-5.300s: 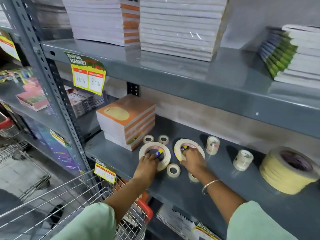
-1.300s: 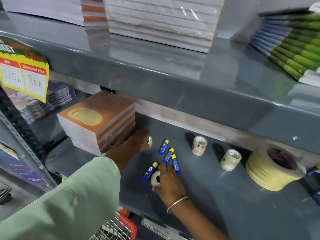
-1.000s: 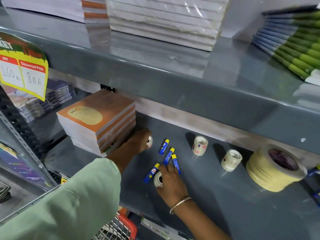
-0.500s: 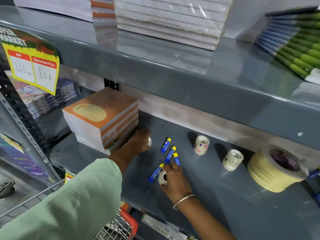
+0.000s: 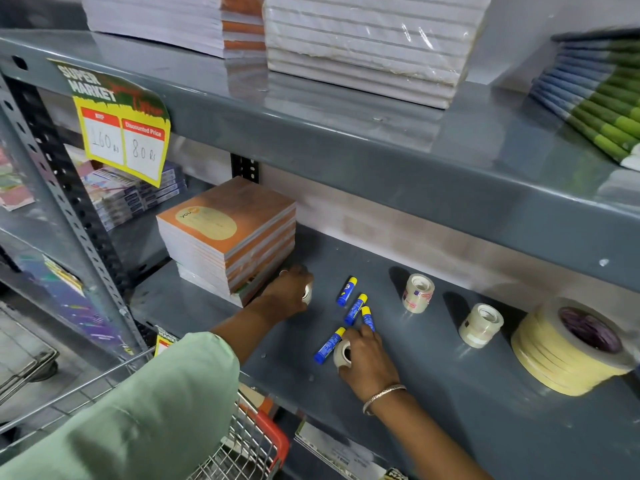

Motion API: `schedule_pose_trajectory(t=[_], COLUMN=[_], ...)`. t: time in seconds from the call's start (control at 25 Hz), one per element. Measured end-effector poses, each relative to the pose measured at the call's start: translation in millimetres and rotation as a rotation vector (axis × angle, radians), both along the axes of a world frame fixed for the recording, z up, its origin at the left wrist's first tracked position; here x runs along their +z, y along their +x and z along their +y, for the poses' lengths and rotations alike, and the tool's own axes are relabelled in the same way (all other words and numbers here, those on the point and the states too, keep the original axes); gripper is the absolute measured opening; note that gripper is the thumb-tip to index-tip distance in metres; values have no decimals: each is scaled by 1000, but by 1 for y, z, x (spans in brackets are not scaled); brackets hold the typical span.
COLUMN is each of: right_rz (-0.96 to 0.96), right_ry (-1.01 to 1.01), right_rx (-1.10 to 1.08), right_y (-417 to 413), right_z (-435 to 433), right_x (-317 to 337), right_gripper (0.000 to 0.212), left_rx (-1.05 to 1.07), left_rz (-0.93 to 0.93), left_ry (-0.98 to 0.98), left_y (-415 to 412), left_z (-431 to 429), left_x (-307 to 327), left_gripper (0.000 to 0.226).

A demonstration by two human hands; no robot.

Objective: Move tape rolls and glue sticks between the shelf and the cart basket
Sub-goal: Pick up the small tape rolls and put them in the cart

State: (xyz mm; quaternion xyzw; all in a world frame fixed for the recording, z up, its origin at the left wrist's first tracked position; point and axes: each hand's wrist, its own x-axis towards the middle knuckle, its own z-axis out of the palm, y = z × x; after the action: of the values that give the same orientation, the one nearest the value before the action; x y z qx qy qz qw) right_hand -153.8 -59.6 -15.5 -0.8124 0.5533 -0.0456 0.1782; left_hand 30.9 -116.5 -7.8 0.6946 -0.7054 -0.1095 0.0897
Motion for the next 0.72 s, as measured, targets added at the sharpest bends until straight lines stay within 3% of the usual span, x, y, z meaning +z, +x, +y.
schedule_pose_trajectory(t=[0.32, 0.44, 0.56, 0.72], right_rz=[-6, -55, -182, -312], right_ry=[-16, -64, -144, -62], right_rx=[-3, 32, 167, 481], right_y=[-7, 8, 53, 144], right_z=[-5, 0, 19, 72], right_x=[11, 24, 38, 22], right_gripper=[35, 31, 34, 38], left_rx=[56, 106, 259, 549], left_rz=[79, 136, 232, 346], left_ry=[-39, -53, -158, -230], left_y=[8, 20, 48, 96], left_z=[41, 85, 142, 231], left_x=[13, 23, 24, -8], left_gripper=[32, 42, 45, 40])
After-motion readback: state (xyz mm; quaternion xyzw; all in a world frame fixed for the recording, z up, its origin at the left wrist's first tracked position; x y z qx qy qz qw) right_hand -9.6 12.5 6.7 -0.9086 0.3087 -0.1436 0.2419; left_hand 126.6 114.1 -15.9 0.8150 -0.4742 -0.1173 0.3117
